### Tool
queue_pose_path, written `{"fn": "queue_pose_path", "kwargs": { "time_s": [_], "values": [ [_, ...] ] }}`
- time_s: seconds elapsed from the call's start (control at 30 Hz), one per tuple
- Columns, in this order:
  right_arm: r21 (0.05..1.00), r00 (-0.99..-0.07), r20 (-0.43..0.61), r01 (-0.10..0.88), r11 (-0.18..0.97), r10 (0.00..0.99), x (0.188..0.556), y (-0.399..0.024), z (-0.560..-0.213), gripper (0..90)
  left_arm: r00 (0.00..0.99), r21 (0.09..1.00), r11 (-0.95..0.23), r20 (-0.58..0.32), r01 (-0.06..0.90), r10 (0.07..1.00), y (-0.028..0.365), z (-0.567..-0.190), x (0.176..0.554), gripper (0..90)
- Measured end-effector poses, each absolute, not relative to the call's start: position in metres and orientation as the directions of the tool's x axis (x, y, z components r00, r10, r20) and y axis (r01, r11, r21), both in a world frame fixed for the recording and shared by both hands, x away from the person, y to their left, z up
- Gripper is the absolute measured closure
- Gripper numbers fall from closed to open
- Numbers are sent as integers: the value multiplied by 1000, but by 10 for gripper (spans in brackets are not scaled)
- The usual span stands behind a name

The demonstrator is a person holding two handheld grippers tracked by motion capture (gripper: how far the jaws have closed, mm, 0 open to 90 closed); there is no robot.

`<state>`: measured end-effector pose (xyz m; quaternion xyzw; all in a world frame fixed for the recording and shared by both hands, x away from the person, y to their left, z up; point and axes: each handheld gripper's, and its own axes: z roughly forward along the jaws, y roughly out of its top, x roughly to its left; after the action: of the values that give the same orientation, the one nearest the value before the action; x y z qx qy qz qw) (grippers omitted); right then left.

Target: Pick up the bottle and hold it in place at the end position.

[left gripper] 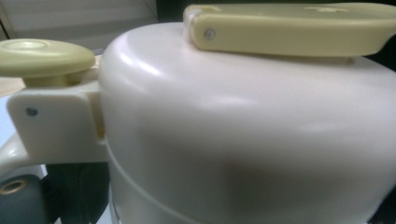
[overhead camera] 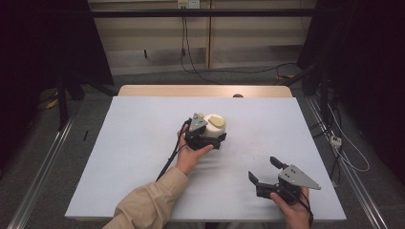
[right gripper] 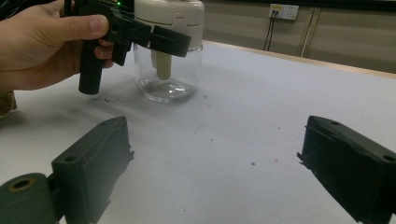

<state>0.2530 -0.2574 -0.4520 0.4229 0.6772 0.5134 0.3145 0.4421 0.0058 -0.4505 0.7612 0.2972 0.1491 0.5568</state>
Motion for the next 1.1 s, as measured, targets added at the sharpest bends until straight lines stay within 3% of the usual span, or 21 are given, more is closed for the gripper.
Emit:
{"fn": "queue_pose_path", "kwargs": {
  "time_s": [0.67, 1.1],
  "values": [
    [933, -450, 10, 326, 154, 893, 275, -240, -447, 76, 779, 938, -191, -116, 290, 616, 12, -455, 438, 51],
    [922, -481, 20, 349, 170, 877, 308, -211, -433, 160, 780, 939, -193, -111, 286, 615, 12, -456, 438, 51]
  ]
}}
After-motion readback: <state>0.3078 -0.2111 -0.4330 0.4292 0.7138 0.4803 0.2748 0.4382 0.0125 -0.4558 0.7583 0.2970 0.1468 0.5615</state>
